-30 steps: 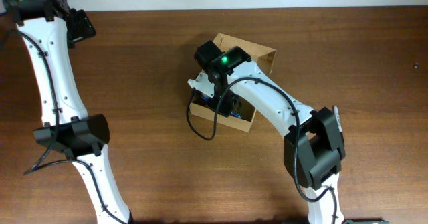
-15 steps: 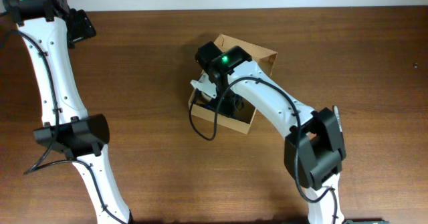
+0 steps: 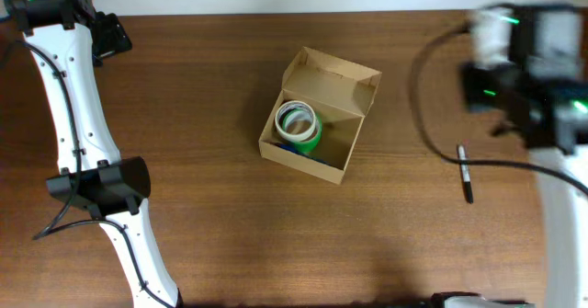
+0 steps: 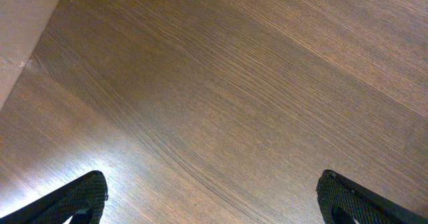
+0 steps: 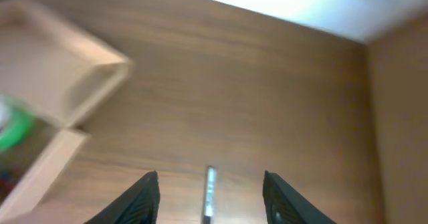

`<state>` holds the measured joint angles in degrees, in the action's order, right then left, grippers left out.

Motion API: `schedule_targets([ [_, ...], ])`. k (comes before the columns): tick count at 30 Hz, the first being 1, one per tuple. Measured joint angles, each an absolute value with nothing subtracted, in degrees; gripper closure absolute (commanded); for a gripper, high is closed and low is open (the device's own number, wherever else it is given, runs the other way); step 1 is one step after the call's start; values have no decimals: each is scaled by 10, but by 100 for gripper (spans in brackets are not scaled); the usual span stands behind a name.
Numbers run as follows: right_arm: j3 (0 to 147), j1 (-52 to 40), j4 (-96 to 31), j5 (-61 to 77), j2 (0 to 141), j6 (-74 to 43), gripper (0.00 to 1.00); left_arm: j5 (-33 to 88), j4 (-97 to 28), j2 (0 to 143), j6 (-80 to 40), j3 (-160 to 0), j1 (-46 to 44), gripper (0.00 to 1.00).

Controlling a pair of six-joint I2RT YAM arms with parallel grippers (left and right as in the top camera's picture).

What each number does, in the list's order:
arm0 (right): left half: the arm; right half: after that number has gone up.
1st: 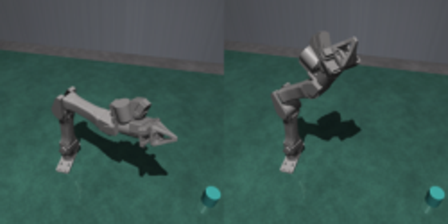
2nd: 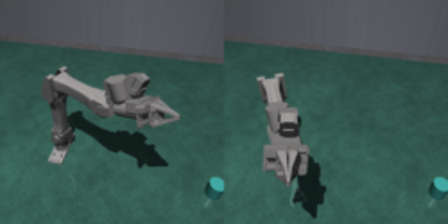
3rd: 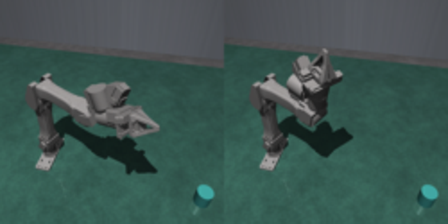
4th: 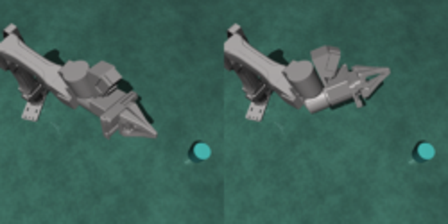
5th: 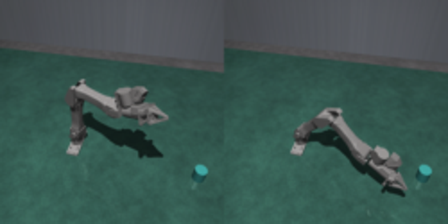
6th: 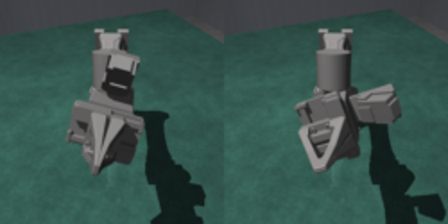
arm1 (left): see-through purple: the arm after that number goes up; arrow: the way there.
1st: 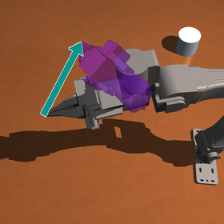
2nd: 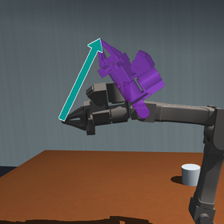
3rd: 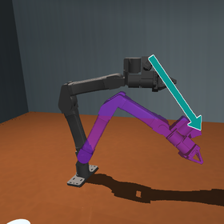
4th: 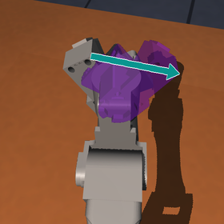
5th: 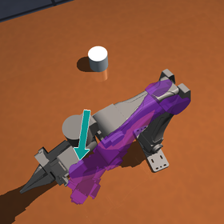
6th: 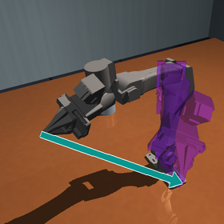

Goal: Pack container
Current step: 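Release the pen and grasp the black marker with the right gripper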

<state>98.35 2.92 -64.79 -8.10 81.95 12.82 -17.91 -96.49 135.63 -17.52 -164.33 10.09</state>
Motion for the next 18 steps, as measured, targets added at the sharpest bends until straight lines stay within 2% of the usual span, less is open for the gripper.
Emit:
schedule_targets([
  [3,877,94,-581,-61,819,117,46,-179,-965,1356,-175,-1643,101,0],
  [8,727,156,-527,-17,898,93,44,-179,-965,1356,-175,-1643,101,0],
  [18,700,175,-509,14,985,86,43,-179,-965,1356,-175,-1643,101,0],
])
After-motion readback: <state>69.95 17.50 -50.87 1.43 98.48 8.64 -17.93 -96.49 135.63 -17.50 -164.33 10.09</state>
